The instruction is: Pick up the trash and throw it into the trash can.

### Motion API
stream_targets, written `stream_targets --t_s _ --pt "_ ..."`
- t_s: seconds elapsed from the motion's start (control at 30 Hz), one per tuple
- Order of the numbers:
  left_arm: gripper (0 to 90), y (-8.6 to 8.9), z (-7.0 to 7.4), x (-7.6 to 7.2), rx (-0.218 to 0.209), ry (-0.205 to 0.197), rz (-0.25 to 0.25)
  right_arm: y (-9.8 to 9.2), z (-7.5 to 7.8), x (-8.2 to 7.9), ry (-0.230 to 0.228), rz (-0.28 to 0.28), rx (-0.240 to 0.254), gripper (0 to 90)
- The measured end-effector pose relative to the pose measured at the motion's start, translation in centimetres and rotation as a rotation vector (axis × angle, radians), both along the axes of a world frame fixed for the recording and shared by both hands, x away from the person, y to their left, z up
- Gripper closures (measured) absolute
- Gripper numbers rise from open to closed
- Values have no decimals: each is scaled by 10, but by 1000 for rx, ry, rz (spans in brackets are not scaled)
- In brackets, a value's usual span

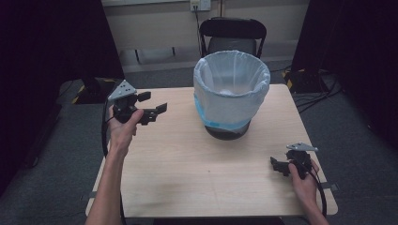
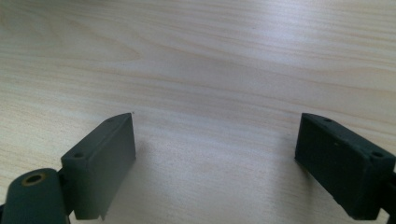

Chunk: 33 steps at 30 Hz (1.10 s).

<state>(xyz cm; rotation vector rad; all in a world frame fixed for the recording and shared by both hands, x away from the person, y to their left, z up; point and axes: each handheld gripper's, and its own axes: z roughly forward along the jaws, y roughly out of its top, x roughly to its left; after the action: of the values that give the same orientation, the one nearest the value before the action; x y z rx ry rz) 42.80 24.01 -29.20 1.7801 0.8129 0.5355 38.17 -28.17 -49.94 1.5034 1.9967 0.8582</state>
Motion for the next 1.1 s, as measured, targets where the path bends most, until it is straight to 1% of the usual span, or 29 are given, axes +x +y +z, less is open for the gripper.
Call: stream_targets --t_s 0.03,0.07,0.17,0.3,0.33,0.37,0.43,0.47,0.53,0.6,0.63,0.7,0.73,0.77,0.8,0.83,0.87,0.93,0.97,1.0,1.03,1.07,1.1 --pt "195 2 -4 -2 10 2 7 0 0 0 0 0 0 114" --pt "195 7 -13 -8 27 0 33 0 0 0 0 0 0 113" --pt "195 12 -20 -11 40 16 41 0 0 0 0 0 0 114" --pt "182 23 -35 -19 35 52 52 0 0 0 0 0 0 114" --pt "176 28 -43 -24 31 71 68 0 0 0 0 0 0 113" --pt "175 28 -43 -24 31 71 68 0 0 0 0 0 0 113" --pt "173 32 -51 -31 24 65 117 0 0 0 0 0 0 113" --pt "170 32 -55 -33 46 76 123 0 0 0 0 0 0 114" --pt "168 33 -63 -39 73 75 137 0 0 0 0 0 0 114" --pt "187 35 -70 -45 100 88 131 0 0 0 0 0 0 114" --pt "202 37 -76 -49 103 85 134 0 0 0 0 0 0 114" --pt "202 38 -83 -54 100 88 125 0 0 0 0 0 0 114" --pt "202 37 -94 -59 127 106 111 0 0 0 0 0 0 114" --pt "202 37 -100 -62 149 112 108 0 0 0 -1 0 -1 114" --pt "202 37 -100 -62 149 112 108 0 0 0 -1 0 -1 114" --pt "202 38 -106 -64 161 125 98 0 0 0 0 0 0 114" --pt "199 38 -113 -65 162 137 93 0 0 0 0 0 0 114" --pt "196 38 -128 -68 177 162 84 0 0 0 0 0 0 113" --pt "195 39 -139 -70 176 186 78 0 0 0 0 0 0 114" --pt "195 40 -145 -70 185 200 70 0 0 0 0 0 0 114" --pt "195 41 -156 -72 182 225 69 0 0 0 0 0 0 113" --pt "194 42 -169 -74 202 252 73 0 0 0 0 0 0 114" --pt "194 42 -169 -74 202 252 73 0 0 0 0 0 0 114"
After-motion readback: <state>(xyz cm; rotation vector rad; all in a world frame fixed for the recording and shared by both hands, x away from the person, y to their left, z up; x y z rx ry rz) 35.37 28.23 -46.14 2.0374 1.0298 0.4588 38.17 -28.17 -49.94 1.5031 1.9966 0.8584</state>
